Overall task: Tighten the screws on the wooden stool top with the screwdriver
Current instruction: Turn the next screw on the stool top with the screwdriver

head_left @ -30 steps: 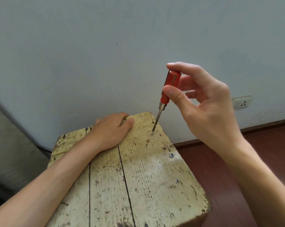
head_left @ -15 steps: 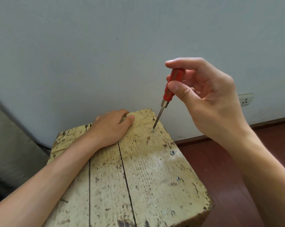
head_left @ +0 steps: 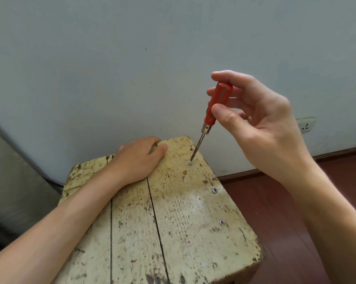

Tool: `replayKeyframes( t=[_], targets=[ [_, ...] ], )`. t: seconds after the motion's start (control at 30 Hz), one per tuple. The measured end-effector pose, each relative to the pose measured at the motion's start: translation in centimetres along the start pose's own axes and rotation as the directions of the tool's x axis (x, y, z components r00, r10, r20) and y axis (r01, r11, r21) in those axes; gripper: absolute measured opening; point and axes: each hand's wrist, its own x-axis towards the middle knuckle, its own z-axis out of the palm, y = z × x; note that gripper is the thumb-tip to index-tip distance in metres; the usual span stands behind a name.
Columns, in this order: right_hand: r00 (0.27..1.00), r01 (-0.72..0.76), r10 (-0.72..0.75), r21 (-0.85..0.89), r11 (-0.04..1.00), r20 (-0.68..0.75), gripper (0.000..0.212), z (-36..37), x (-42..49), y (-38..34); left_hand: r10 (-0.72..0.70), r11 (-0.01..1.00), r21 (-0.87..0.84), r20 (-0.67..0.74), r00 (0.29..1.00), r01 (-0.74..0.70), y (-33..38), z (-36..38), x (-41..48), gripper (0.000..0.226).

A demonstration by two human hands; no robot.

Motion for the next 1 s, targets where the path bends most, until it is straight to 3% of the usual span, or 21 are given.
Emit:
replayKeyframes(
  t=[0.33, 0.6, 0.73, 1.0],
  targets=[
    [1.000, -0.022, 0.020, 0.055, 0.998, 0.023, 0.040, -0.2, 0.2, -0.2, -0.003, 1.000, 0.008, 0.003, 1.000, 0.003, 0.1, 0.0, 0.0, 0.047],
    [0.999, 0.017, -0.018, -0.035, 0.999, -0.030, 0.042, 1.1, 0.0, -0.6, 0.000, 1.000, 0.013, -0.005, 1.000, 0.000, 0.0, 0.0, 0.1, 0.046],
    [0.998, 0.054, -0.052, -0.059, 0.997, 0.034, 0.037, 0.6, 0.2, -0.1, 0.002, 1.000, 0.002, -0.003, 1.000, -0.002, -0.1, 0.0, 0.1, 0.044],
    [0.990, 0.039, -0.051, 0.092, 0.995, 0.131, 0.038, -0.5, 0.7, 0.0, 0.004, 1.000, -0.002, 0.000, 1.000, -0.004, -0.2, 0.1, 0.1, 0.046]
  ],
)
